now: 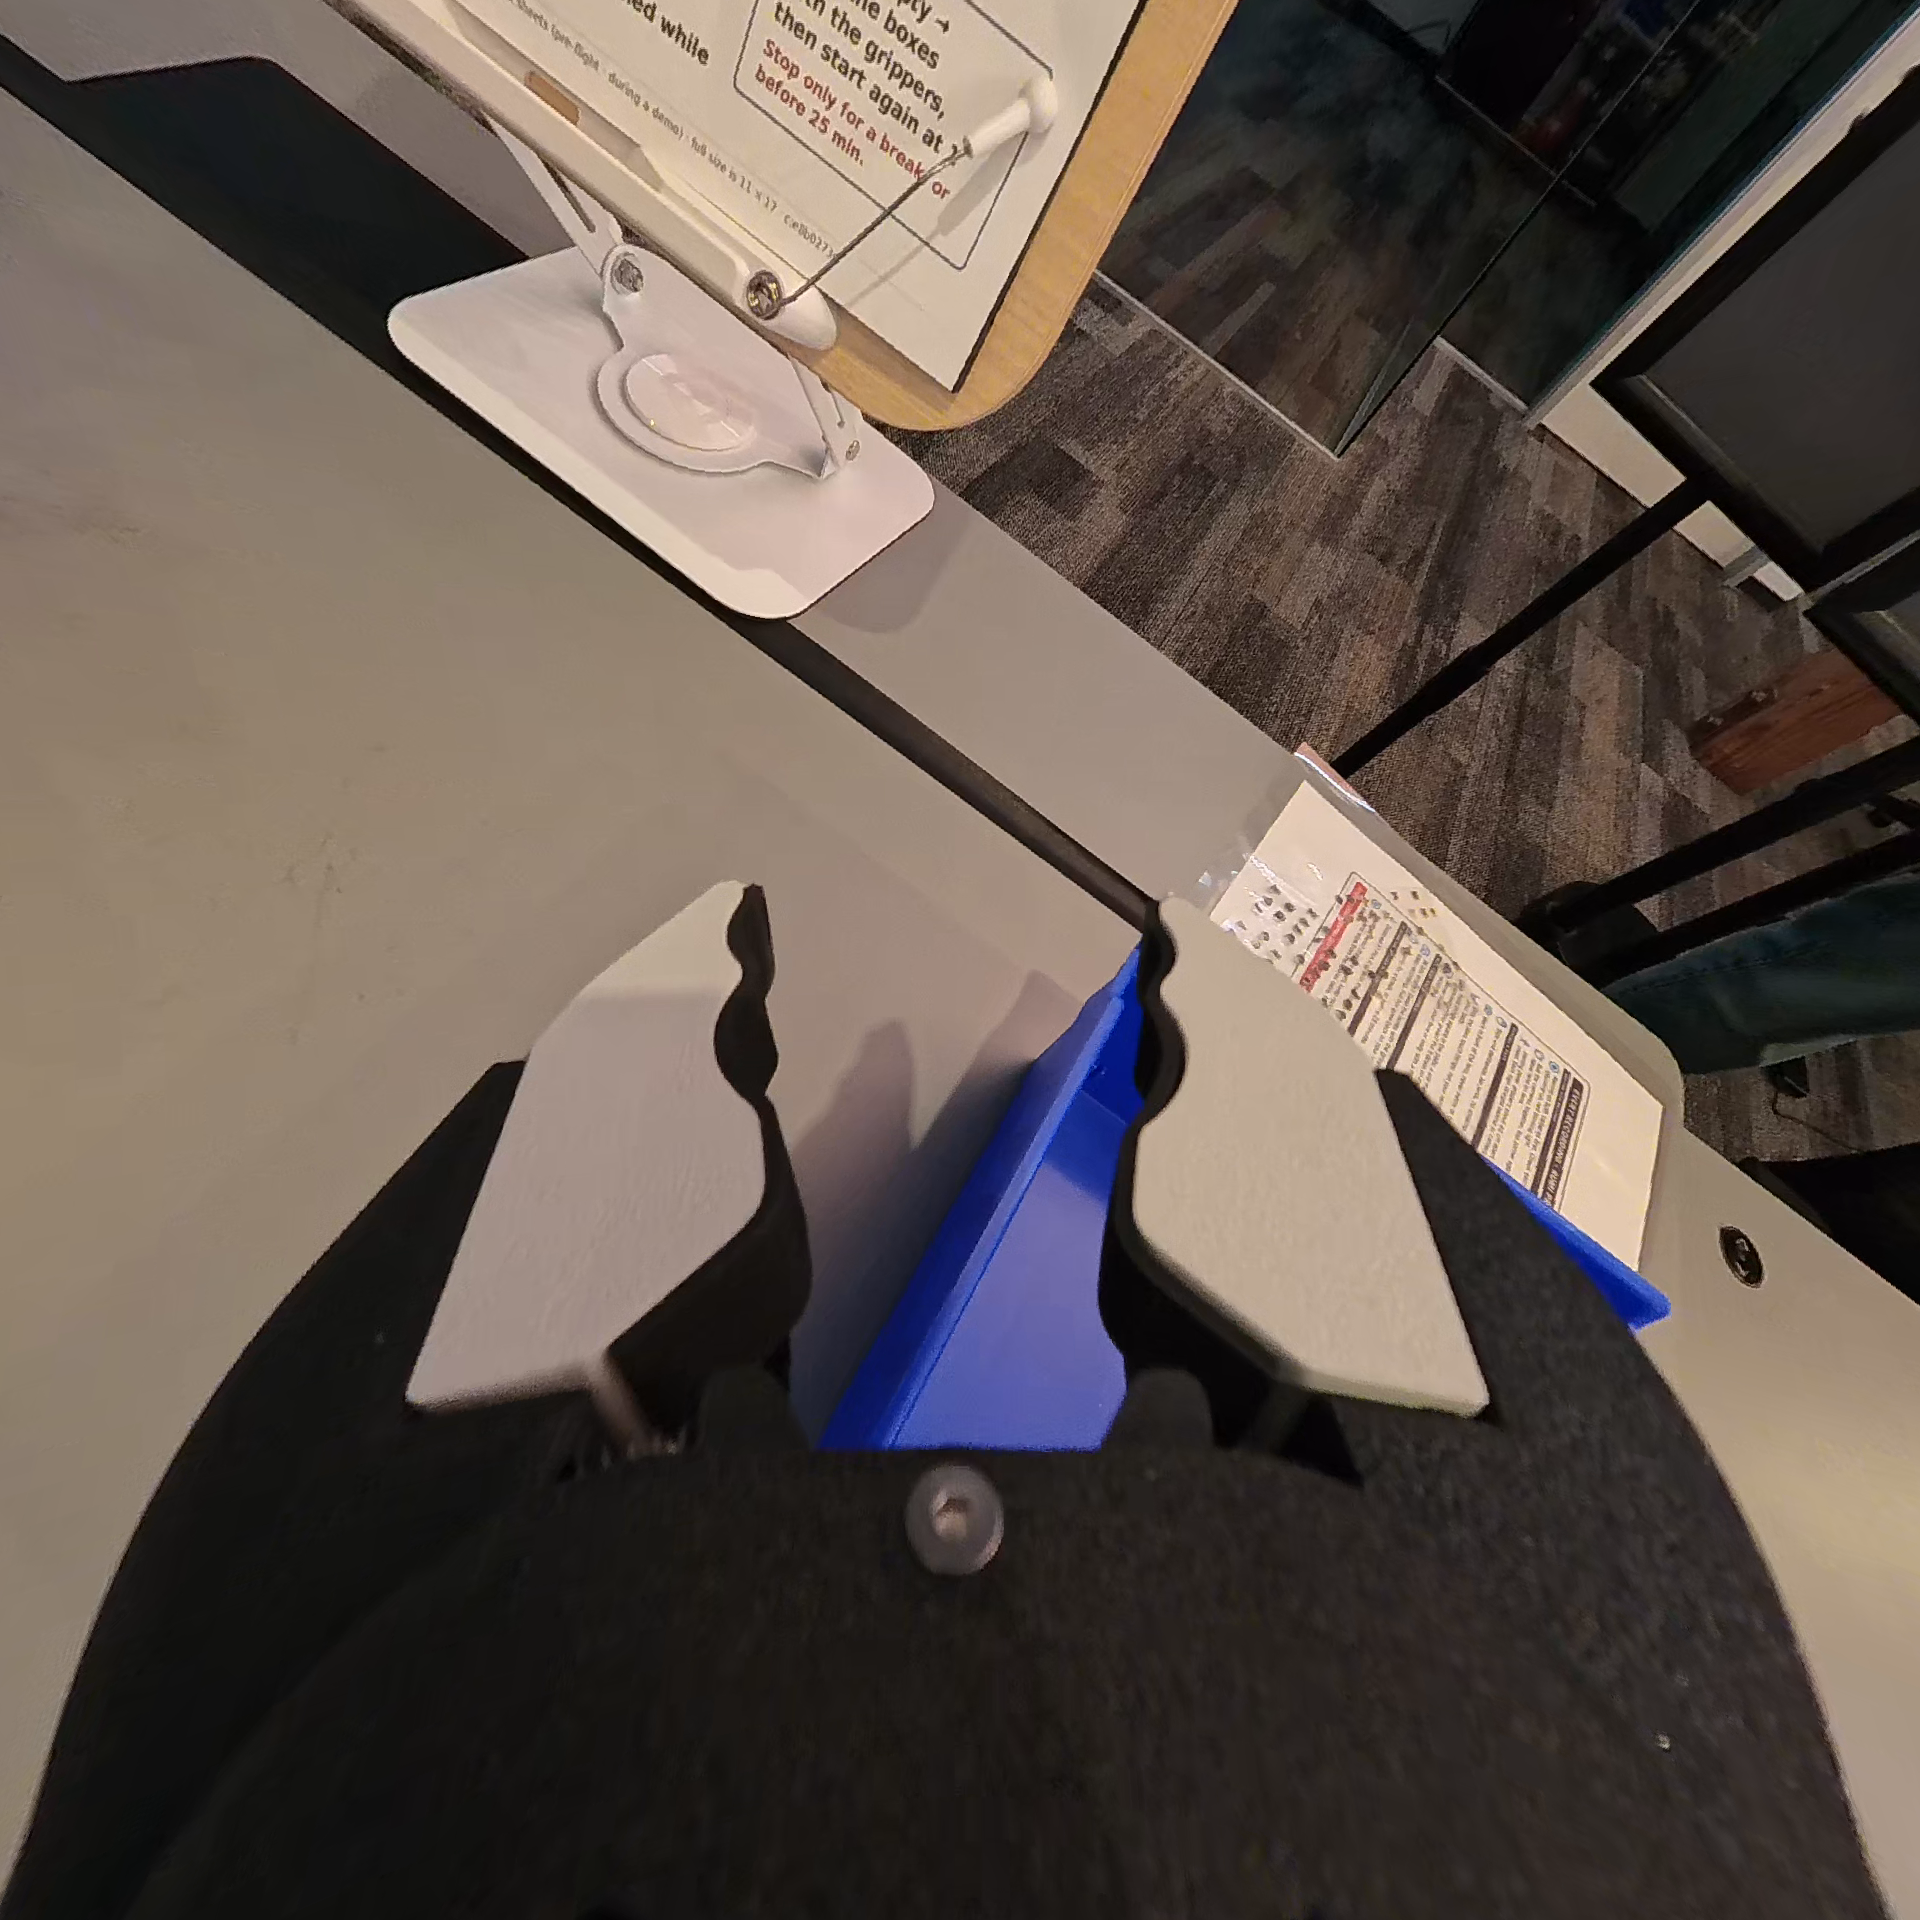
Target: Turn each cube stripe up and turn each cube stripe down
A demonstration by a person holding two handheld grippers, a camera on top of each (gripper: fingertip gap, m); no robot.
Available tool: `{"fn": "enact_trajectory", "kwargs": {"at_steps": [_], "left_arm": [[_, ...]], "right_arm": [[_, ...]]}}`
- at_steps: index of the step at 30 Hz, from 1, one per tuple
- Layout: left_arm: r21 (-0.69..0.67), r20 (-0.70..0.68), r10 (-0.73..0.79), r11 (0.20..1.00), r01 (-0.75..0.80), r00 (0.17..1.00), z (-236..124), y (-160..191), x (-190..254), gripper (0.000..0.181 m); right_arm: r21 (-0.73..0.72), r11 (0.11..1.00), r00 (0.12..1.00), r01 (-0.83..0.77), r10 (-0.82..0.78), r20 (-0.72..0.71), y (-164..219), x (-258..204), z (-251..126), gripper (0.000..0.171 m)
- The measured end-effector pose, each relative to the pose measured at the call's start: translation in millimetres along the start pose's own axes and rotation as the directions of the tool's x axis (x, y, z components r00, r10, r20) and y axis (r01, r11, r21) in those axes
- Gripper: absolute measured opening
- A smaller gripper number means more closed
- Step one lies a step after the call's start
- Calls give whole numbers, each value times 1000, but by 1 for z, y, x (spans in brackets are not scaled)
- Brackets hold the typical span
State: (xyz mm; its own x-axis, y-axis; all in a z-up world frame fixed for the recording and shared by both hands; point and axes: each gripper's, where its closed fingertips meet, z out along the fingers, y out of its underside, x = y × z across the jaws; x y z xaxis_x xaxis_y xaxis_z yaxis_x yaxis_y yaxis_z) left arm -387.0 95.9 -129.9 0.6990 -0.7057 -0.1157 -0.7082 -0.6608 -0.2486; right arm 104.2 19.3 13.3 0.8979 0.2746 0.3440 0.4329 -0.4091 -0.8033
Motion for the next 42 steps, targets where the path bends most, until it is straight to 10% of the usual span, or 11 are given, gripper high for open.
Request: {"fn": "enact_trajectory", "kwargs": {"at_steps": [24, 35, 42], "left_arm": [[206, -142, -62, 974, 91, 988, -42, -11, -1, 46], [71, -72, -37, 997, 42, 997, -15, -7, 2, 46], [400, -181, -134, 895, 198, 974, -117, -29, 11, 46]], "right_arm": [[-35, 999, 999, 34, -33, 20, 5, -7, 4, 67], [-69, 995, 997, 75, -73, 31, 9, -12, 8, 66], [203, 956, 957, 213, -246, 154, -54, -88, -11, 65]]}}
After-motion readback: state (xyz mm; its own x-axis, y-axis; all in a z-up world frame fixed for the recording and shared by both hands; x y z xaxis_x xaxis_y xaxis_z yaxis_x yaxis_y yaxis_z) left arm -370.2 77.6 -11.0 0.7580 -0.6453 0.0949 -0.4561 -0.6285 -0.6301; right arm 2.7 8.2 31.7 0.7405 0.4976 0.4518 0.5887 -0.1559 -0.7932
